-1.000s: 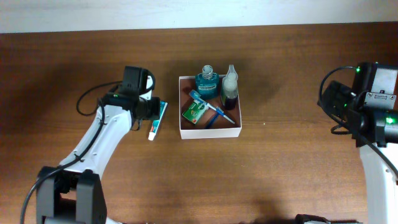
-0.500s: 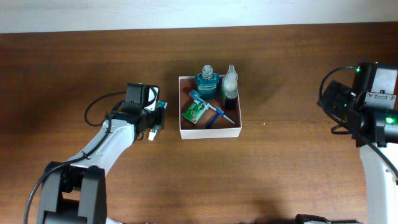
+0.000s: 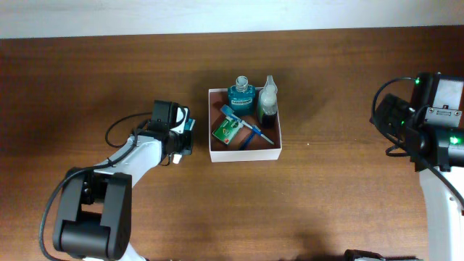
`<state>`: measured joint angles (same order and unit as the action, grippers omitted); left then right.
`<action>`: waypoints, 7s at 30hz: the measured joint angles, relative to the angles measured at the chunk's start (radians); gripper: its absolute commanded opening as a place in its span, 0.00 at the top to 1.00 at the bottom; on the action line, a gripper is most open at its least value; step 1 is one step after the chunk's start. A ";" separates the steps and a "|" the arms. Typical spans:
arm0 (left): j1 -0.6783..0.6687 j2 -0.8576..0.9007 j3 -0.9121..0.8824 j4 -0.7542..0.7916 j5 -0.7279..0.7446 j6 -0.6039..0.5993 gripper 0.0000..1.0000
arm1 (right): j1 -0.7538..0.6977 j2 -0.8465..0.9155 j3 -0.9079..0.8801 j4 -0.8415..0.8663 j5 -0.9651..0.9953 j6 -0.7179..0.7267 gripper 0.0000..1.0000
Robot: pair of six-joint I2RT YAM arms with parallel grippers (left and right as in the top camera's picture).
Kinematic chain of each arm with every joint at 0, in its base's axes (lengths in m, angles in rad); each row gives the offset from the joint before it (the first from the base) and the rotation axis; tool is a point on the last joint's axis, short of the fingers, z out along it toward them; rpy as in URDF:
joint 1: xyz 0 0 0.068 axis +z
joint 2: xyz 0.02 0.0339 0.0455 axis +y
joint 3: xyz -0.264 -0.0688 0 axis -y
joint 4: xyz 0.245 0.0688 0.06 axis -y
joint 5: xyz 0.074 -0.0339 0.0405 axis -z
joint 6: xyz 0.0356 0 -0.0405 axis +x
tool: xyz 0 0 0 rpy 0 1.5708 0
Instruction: Pack container
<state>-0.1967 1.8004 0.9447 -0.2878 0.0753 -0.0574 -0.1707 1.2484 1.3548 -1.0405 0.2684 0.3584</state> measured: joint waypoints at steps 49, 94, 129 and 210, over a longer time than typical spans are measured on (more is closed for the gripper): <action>-0.301 -0.221 0.022 0.269 0.060 -0.610 0.31 | 0.000 0.000 0.000 0.000 0.000 0.000 0.01; 0.018 -1.227 0.043 -0.449 -0.415 -0.203 0.01 | 0.000 0.000 0.000 0.000 0.000 0.000 0.01; 0.018 -1.227 0.043 -0.652 -0.425 -0.196 0.01 | 0.014 -0.114 -0.141 0.426 -0.116 -0.003 0.01; 0.018 -1.225 0.043 -0.654 -0.425 -0.196 0.01 | 0.114 -1.234 -1.345 0.972 -0.218 -0.291 0.01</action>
<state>-0.1787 0.5751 0.9878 -0.9421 -0.3500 -0.2535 -0.0570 0.0139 0.0101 -0.0681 0.0505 0.0669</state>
